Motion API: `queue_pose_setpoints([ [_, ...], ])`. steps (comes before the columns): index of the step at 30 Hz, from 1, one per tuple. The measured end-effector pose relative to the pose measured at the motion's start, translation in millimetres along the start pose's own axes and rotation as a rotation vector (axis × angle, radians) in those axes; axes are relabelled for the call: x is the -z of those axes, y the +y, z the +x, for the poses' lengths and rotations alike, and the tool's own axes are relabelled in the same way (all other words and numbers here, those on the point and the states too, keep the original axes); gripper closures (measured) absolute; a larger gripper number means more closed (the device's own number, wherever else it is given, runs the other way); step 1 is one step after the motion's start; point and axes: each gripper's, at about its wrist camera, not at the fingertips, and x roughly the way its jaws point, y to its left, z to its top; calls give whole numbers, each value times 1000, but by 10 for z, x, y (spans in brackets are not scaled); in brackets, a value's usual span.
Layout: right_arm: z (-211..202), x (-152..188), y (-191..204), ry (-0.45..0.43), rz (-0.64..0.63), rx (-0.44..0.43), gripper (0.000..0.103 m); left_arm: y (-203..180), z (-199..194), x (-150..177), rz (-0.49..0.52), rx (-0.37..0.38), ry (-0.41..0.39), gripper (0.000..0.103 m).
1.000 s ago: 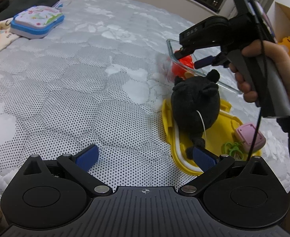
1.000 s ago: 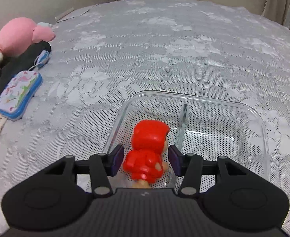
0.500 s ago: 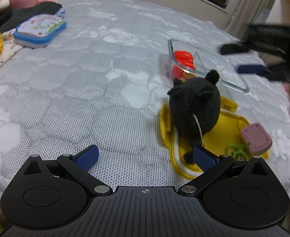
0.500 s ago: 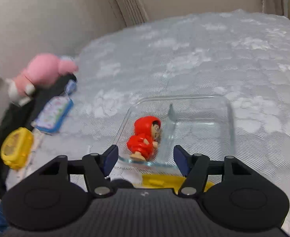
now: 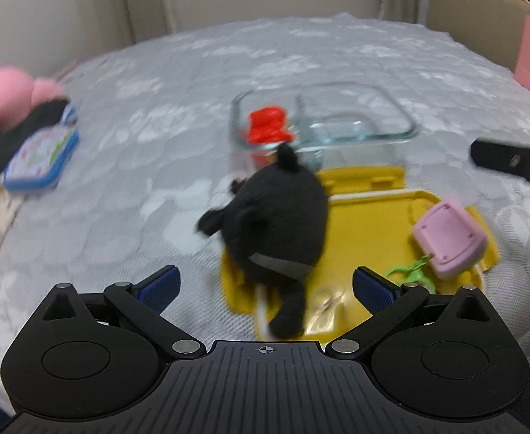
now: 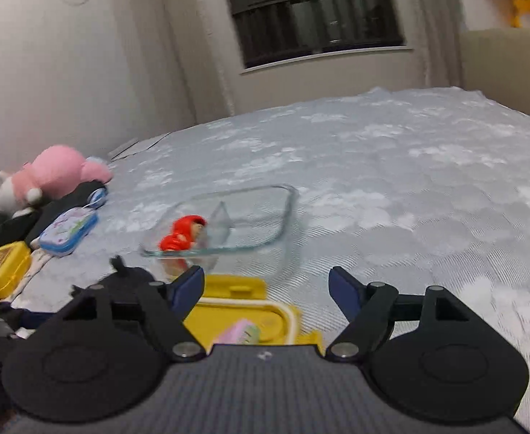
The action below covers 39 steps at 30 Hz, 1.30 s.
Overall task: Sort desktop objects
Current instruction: 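Close the left tool on the black plush toy in the tray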
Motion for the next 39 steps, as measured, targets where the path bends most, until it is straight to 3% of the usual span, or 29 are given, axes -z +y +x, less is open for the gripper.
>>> queue_pose_setpoints([
  [6, 23, 203, -175, 27, 84, -81, 23, -76, 76, -80, 23, 25, -9, 0],
  [10, 20, 283, -239, 16, 95, -75, 23, -75, 147, -227, 31, -9, -19, 0],
  [13, -7, 330, -285, 9, 106, -90, 22, -54, 251, -323, 44, 18, 41, 2],
  [15, -20, 370, -336, 8, 121, -96, 18, -36, 295, -347, 38, 21, 71, 9],
  [16, -15, 390, -366, 7, 134, -97, 18, -31, 315, -351, 33, 9, 84, 28],
  [21, 28, 477, -486, 28, 193, -108, 18, 9, 312, -330, 2, -8, 100, 28],
  [30, 49, 527, -560, 39, 228, -111, 17, -32, 212, -386, 13, 18, 81, 30],
  [36, 43, 548, -574, 43, 246, -111, 15, -30, 59, -590, -12, 61, 22, 30],
  [39, 38, 553, -566, 45, 254, -113, 15, -20, -25, -804, -43, 81, -47, 30],
])
